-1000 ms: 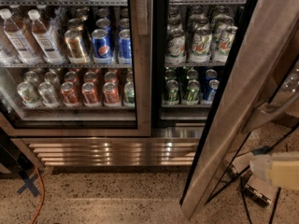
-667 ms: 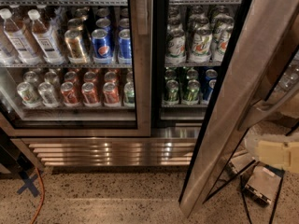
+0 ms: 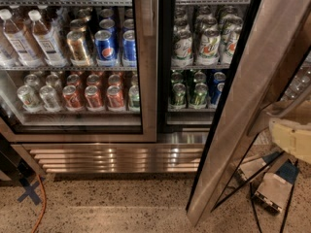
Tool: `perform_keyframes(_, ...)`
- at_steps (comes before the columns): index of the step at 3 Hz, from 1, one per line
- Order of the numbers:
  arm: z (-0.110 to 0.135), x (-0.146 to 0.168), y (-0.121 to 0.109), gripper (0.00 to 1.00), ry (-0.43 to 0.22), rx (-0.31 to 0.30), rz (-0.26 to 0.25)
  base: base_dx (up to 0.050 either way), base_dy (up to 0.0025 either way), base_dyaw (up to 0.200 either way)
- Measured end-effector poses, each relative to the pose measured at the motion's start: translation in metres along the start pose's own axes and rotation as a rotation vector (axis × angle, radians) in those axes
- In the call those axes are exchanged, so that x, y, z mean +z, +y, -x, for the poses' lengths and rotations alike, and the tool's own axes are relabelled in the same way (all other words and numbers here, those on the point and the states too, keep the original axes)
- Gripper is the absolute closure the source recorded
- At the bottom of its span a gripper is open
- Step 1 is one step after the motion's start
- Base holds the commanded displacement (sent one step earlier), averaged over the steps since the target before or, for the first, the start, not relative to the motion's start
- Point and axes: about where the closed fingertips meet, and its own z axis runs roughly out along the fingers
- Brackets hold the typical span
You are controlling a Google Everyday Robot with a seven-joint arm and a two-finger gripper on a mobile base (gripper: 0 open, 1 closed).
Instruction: Open right fridge door
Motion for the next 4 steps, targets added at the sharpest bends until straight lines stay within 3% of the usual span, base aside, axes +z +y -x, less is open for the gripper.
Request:
perform_keyframes(1,0.0000,0.0000,0.0000,1.00,0.000,0.000,0.000,0.000,0.00000,0.000)
perform_keyframes(4,-0.0034,-0.0052,-0.0025,1.00,0.003,0.007,-0.006,0.000,0.00000,0.000)
